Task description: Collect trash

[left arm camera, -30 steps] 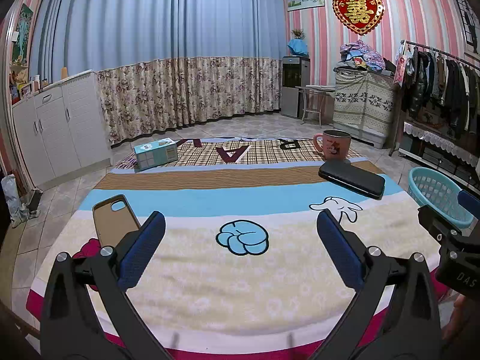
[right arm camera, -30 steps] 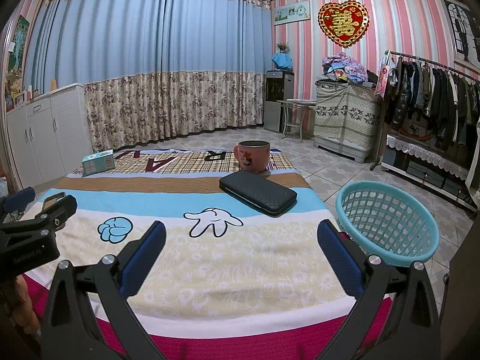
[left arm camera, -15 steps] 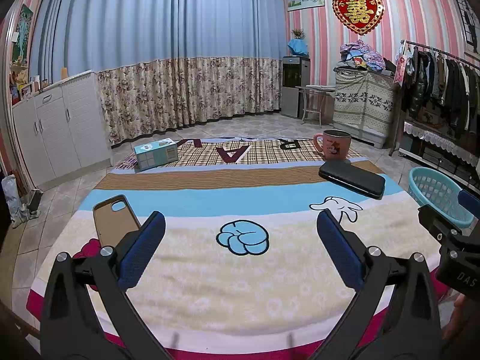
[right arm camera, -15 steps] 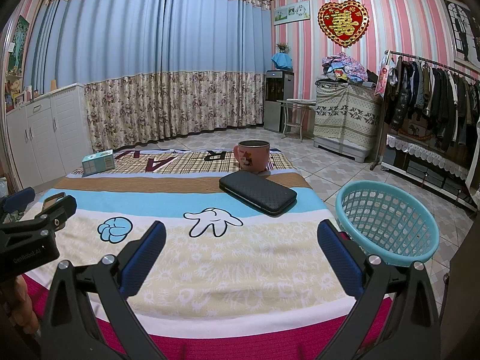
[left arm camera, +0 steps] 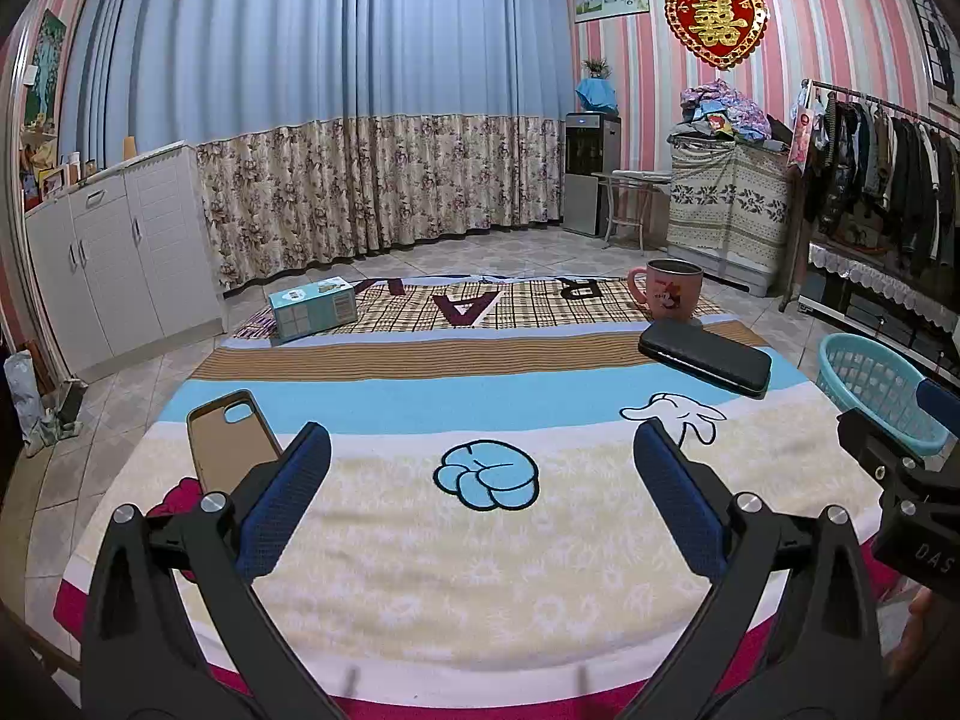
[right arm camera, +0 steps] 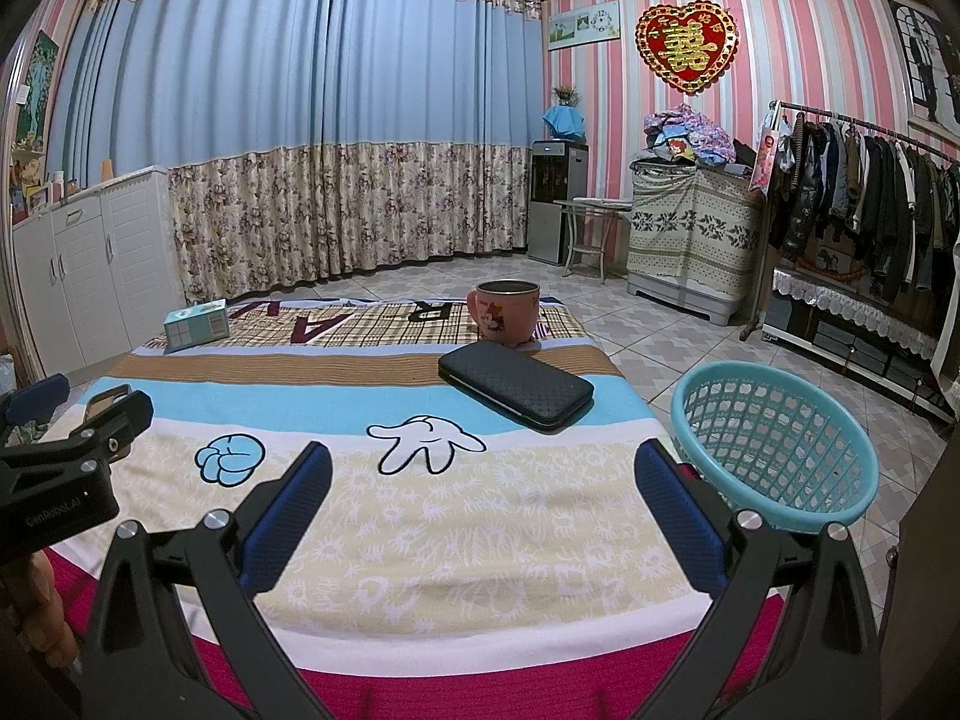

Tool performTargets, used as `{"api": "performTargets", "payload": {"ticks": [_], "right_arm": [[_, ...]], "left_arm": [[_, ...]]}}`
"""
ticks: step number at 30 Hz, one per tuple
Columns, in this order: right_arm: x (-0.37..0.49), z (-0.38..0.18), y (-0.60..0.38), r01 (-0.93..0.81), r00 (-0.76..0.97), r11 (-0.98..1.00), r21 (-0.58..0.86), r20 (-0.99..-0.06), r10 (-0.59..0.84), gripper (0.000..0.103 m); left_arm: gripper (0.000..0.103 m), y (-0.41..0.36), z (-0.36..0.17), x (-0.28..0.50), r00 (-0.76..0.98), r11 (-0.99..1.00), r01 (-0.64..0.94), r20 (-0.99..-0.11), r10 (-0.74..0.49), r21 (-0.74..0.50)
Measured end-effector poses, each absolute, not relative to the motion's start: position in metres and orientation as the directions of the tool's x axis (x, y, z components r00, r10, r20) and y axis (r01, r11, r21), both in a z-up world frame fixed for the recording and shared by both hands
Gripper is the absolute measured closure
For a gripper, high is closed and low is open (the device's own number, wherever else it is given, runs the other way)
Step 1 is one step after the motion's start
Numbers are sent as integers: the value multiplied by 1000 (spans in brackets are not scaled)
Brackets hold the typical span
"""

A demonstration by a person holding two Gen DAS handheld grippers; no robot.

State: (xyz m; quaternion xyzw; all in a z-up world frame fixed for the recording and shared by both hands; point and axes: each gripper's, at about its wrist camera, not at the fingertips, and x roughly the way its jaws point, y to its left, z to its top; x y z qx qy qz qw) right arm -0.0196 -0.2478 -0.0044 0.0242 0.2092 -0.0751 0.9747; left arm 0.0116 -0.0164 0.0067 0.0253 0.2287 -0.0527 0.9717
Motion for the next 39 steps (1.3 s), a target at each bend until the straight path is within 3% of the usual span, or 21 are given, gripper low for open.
{"api": "performTargets", "payload": {"ticks": [39], "right_arm": [[-20, -5, -247, 156, 901, 988, 15, -411, -136, 4]], "left_arm": [[5, -16, 6, 11, 893, 993, 111, -442, -85, 35]]}}
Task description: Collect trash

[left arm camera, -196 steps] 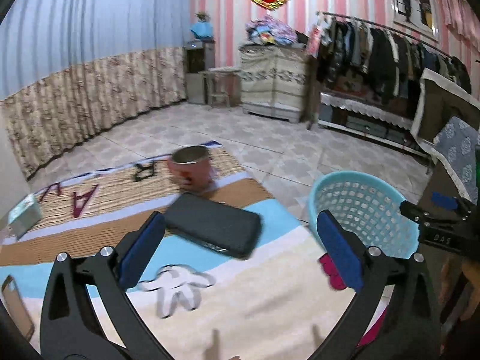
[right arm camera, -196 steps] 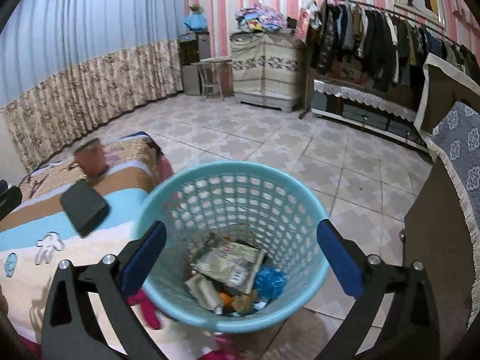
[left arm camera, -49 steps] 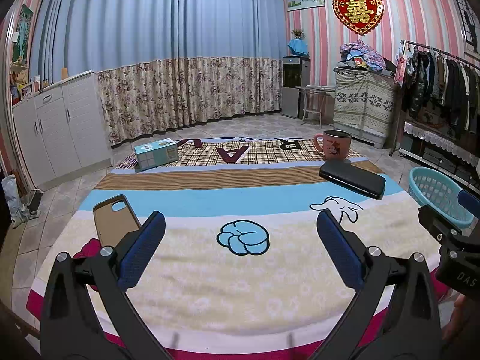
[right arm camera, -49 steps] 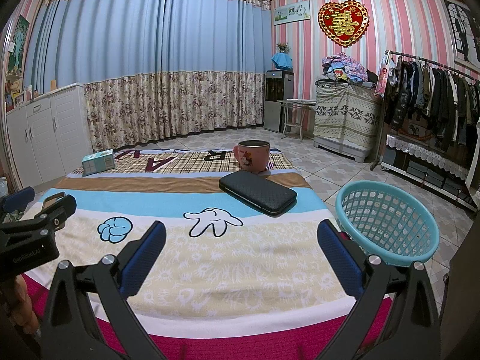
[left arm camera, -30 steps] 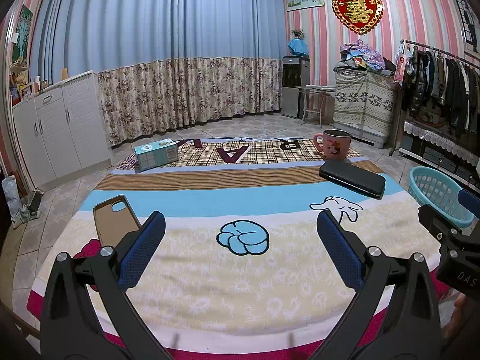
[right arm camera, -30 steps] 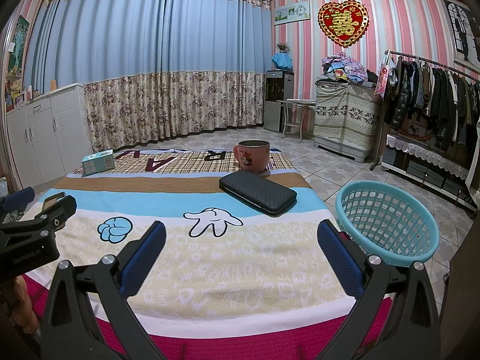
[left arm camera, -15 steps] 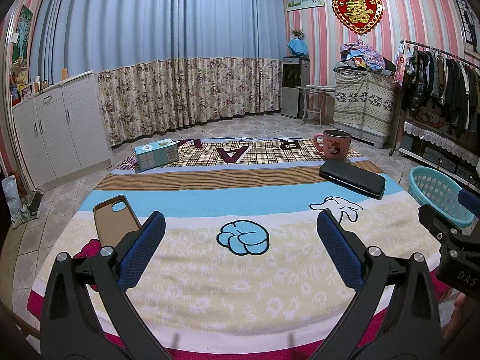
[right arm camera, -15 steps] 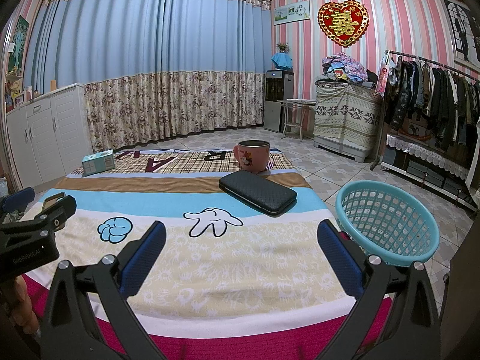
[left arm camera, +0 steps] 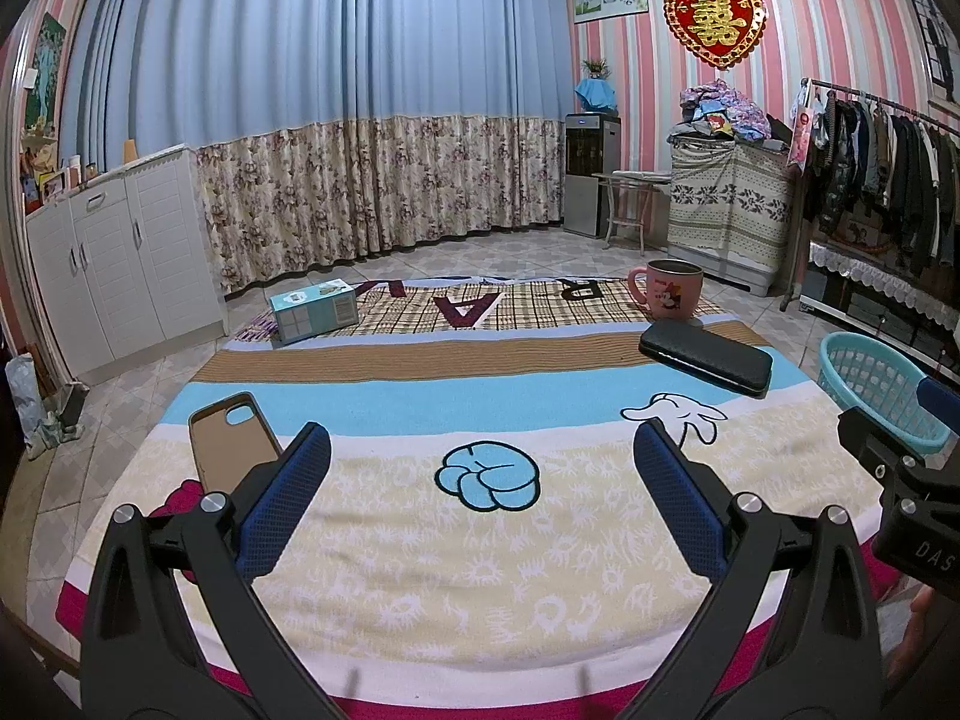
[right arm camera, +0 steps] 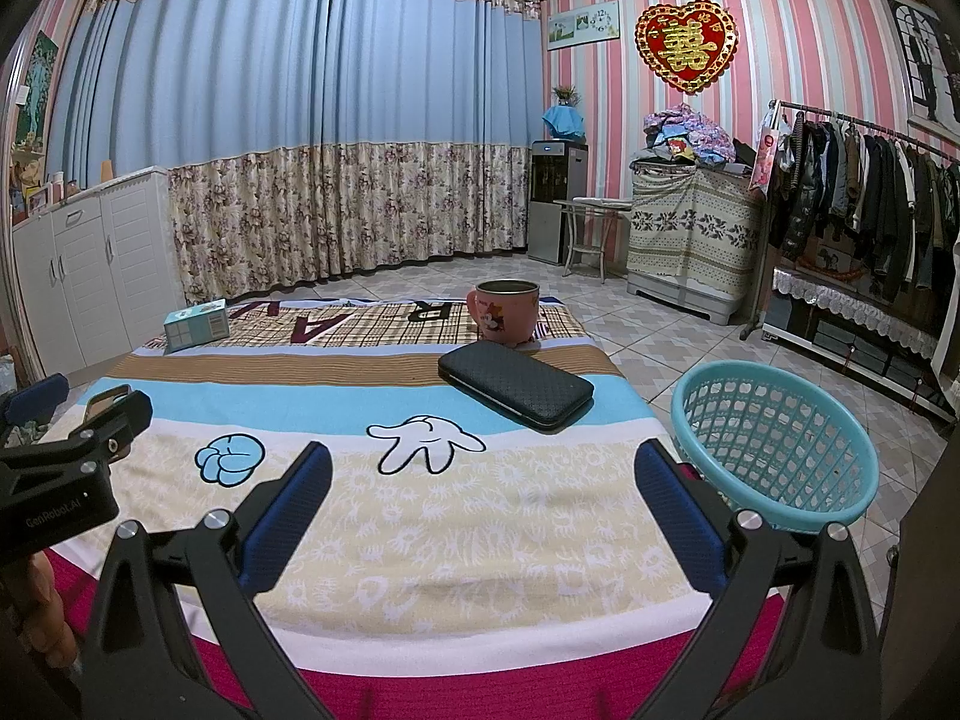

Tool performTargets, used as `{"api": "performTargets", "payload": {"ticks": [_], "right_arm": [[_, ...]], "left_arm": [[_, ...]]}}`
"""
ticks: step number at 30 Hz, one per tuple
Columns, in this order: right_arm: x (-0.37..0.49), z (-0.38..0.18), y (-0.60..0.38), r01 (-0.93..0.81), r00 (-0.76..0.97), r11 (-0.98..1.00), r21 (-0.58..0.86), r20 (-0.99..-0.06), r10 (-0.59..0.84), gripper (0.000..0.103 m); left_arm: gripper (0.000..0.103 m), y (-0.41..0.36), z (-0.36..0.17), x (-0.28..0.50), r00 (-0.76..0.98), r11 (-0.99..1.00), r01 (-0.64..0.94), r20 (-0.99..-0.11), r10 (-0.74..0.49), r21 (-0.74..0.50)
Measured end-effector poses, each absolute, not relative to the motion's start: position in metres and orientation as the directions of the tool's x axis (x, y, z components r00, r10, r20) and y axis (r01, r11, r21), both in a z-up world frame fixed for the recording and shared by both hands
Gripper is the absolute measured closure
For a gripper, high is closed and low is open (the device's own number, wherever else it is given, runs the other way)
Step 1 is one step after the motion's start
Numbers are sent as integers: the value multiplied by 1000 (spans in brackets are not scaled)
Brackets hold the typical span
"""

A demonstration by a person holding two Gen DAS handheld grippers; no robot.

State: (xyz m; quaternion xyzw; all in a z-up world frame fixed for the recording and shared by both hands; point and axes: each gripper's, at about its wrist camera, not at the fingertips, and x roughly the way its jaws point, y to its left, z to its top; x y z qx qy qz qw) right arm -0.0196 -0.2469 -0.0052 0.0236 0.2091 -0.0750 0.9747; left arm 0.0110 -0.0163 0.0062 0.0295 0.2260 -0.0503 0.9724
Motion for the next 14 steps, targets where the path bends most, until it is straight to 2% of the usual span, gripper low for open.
{"api": "performTargets", "payload": {"ticks": [14], "right_arm": [[-20, -5, -247, 156, 901, 988, 14, -411, -137, 4]], "left_arm": [[5, -13, 4, 11, 887, 994, 110, -454, -87, 24]]}}
